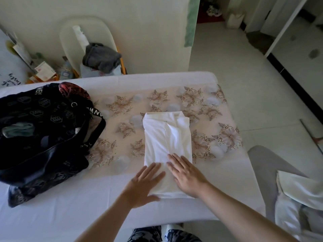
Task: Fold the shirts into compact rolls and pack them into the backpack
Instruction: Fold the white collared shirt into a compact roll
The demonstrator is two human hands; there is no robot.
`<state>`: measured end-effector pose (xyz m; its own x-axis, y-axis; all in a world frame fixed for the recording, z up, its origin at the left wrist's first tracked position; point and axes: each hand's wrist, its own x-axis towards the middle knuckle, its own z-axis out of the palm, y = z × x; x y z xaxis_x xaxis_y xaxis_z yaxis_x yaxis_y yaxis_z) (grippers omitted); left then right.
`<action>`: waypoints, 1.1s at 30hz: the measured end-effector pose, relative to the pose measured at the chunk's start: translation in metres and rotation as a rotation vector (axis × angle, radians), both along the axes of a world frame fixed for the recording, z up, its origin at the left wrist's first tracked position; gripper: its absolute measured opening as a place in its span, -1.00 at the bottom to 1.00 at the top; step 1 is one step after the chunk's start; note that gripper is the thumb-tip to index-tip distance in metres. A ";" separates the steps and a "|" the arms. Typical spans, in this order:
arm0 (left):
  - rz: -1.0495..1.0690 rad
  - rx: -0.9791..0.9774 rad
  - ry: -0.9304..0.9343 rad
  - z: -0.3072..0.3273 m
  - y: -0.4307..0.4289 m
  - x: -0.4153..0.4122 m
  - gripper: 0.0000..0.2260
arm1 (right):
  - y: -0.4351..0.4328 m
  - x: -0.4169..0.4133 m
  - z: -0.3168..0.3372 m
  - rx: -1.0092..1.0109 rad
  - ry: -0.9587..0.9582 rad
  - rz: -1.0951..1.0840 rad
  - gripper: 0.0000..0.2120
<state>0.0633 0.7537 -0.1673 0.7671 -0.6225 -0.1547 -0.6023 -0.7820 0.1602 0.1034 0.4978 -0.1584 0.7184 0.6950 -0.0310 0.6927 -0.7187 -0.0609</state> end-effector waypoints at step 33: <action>0.237 -0.161 0.121 0.004 -0.021 0.054 -0.22 | 0.025 0.084 0.020 0.157 -0.143 -0.393 -0.58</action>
